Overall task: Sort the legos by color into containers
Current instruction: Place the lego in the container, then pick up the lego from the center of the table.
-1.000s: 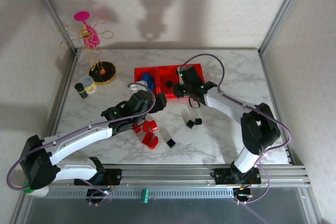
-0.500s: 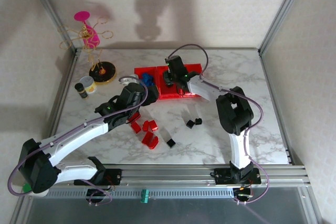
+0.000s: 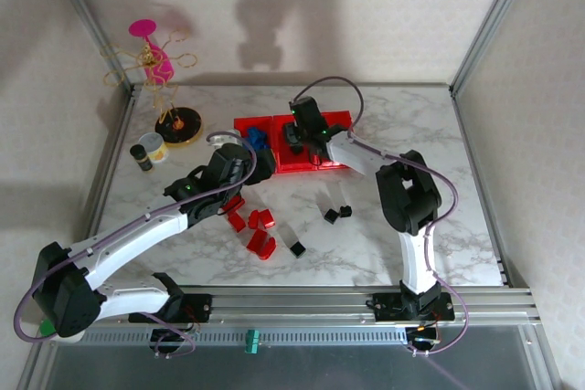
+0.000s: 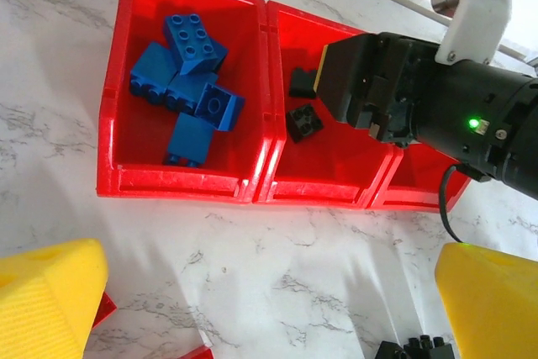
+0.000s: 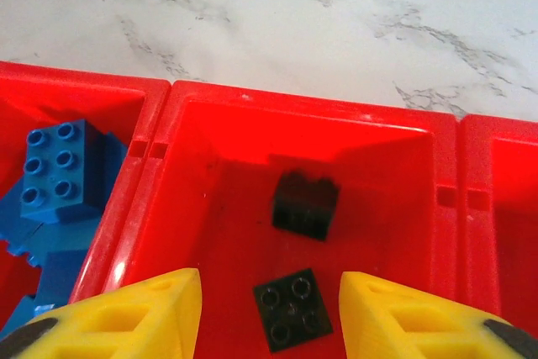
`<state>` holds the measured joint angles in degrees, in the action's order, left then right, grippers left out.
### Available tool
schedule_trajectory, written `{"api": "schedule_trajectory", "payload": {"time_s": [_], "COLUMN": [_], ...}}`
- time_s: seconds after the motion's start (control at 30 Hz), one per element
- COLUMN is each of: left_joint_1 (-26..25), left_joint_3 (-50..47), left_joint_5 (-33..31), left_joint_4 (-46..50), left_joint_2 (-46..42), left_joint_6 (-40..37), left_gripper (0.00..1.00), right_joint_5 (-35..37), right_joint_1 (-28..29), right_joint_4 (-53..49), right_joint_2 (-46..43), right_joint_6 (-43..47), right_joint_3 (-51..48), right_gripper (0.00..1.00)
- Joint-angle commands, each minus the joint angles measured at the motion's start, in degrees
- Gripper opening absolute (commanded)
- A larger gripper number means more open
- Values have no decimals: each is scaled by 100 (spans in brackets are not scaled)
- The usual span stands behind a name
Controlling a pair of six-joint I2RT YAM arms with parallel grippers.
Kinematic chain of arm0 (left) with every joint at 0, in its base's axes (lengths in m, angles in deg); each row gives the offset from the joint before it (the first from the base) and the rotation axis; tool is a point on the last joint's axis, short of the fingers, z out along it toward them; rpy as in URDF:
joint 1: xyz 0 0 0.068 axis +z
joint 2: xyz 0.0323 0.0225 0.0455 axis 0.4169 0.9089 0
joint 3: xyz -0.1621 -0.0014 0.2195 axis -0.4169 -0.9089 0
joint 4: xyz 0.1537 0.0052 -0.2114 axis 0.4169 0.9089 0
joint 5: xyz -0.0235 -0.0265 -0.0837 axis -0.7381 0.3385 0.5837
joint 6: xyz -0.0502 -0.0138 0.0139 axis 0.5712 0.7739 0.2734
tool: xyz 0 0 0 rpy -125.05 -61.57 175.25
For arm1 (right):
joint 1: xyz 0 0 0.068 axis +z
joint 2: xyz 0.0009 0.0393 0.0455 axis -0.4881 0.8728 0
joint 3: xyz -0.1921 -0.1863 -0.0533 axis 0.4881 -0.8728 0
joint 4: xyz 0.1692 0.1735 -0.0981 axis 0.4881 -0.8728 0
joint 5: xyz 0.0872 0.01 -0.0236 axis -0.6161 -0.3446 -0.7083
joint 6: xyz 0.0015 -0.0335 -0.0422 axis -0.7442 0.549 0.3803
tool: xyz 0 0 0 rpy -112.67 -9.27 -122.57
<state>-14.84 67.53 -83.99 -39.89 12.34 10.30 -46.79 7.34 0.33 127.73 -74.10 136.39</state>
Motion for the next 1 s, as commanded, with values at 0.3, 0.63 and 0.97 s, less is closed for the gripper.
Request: {"api": "schedule_trajectory", "payload": {"time_s": [0.3, 0.63, 0.97], "left_joint_1": [-44, -586, -1090], "left_joint_3": [-324, -528, -691], "left_joint_5": [260, 121, 14], "left_joint_4": [-194, -215, -397], "left_joint_2": [-503, -457, -302], "left_joint_6": [220, 400, 647], "left_gripper": [100, 100, 100], "right_joint_5": [-266, -385, -82], "right_joint_1": [-26, -26, -43], "right_joint_4": [68, -347, -779], "right_joint_2": [-1699, -2634, -3393], "right_joint_6": [-150, -534, -1201], "right_joint_3": [-1339, -2288, -3362], "right_gripper": [54, 60, 74]}}
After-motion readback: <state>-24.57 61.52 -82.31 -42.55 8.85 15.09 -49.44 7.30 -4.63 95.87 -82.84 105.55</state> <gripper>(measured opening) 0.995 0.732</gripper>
